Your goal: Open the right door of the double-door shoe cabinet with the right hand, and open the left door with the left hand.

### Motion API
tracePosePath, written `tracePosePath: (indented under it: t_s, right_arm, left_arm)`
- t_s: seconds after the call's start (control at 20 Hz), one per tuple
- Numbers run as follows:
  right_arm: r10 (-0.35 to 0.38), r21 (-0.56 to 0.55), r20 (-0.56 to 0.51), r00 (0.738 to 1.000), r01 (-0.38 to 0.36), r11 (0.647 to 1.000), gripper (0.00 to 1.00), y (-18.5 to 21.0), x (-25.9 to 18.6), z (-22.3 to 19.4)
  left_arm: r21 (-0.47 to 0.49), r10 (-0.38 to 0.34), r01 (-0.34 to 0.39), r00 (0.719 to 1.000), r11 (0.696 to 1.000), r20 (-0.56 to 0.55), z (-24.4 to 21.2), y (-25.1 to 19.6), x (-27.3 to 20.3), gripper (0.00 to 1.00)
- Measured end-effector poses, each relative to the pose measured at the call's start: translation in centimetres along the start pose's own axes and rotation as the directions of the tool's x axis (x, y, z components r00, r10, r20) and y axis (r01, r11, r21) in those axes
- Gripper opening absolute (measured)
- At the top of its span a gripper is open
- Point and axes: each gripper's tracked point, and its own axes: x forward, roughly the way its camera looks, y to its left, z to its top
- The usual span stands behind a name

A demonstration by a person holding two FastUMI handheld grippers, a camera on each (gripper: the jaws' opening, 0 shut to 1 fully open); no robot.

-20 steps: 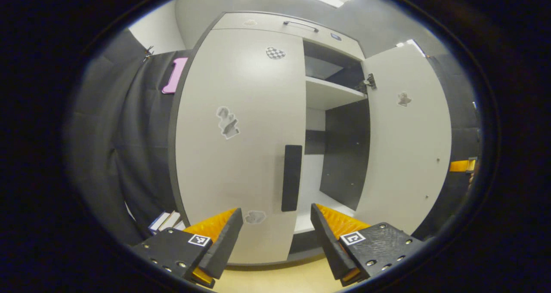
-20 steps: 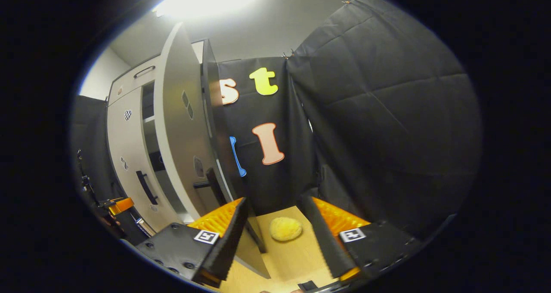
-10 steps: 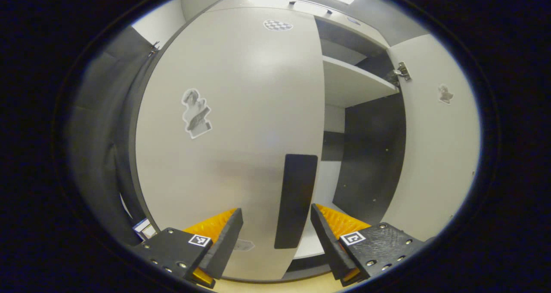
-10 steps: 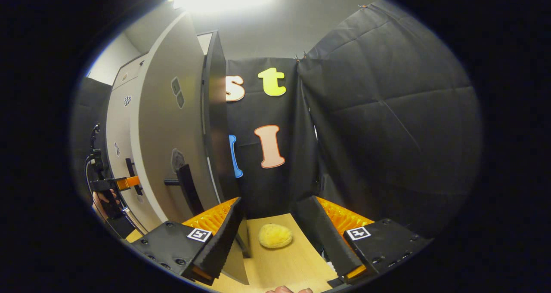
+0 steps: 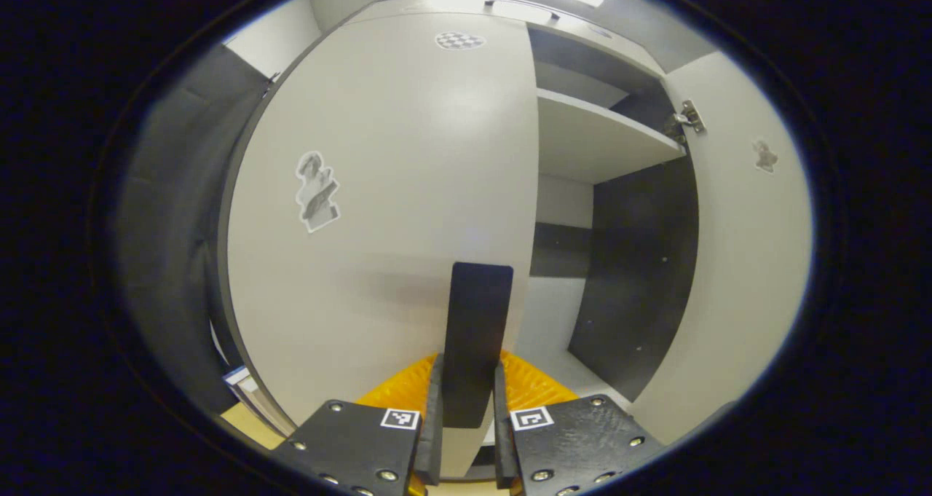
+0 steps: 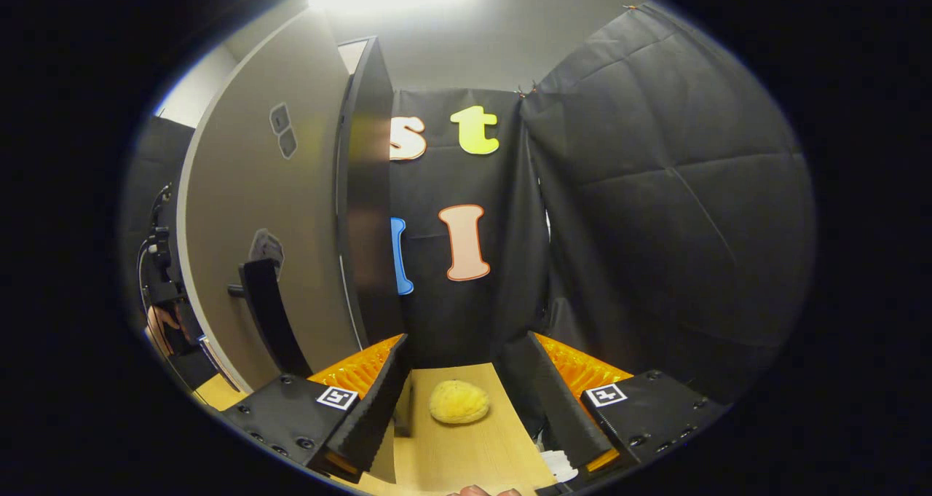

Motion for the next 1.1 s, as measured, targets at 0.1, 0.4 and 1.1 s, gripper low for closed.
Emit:
tracePosePath:
  t_s: [0.1, 0.4, 1.1]
  right_arm:
    - [0.031, -0.013, -0.010, 0.999, -0.031, 0.999, 0.98, 0.0, 1.0, -0.4]
    - [0.098, -0.012, -0.012, 0.995, -0.098, 0.995, 0.98, 0.9, 2.3, -0.5]
    - [-0.043, 0.021, 0.011, 0.999, 0.043, 0.999, 0.98, 2.6, -6.6, 0.5]
  left_arm:
    - [0.010, 0.015, -0.015, 1.000, 1.000, -0.018, -0.3, 0.3, -0.2, 0.19]
    - [-0.002, 0.013, -0.013, 0.999, 1.000, -0.034, -0.5, 0.2, -0.4, 0.14]
    - [-0.015, -0.090, 0.090, 0.996, 0.996, -0.011, -0.4, 0.1, -0.9, 0.06]
